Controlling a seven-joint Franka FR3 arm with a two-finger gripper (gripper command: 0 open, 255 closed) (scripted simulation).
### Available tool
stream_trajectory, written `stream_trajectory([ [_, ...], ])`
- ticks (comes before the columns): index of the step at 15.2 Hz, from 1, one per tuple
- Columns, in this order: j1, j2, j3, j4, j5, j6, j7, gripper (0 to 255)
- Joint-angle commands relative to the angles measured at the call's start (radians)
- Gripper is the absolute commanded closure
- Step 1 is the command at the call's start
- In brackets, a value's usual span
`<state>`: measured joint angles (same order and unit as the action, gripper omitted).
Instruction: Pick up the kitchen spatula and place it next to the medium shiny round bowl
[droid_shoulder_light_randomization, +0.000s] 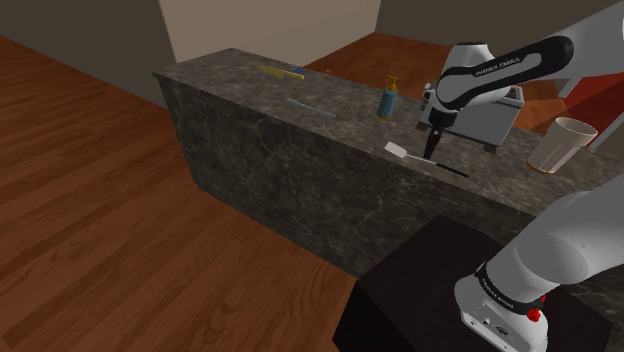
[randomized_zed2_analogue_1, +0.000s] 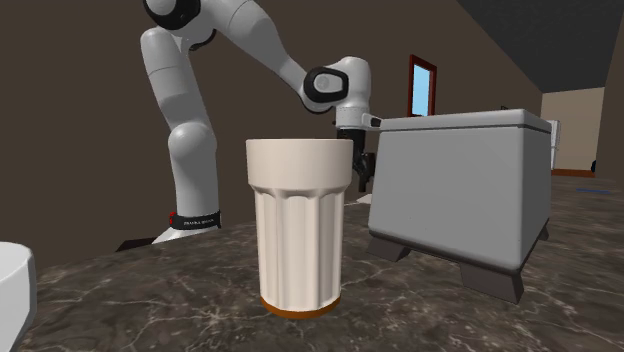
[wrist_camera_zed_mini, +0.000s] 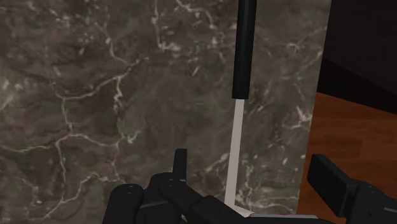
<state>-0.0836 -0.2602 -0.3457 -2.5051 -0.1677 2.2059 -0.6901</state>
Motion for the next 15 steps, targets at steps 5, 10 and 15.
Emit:
stream_trajectory([
  [5,-0.002,0.047,-0.014,-0.038,0.004,0.086,-0.012,0],
  [10,-0.002,0.048,-0.014,-0.038,0.004,0.086,-0.012,0],
  [15,-0.002,0.048,-0.014,-0.038,0.004,0.085,-0.012,255],
])
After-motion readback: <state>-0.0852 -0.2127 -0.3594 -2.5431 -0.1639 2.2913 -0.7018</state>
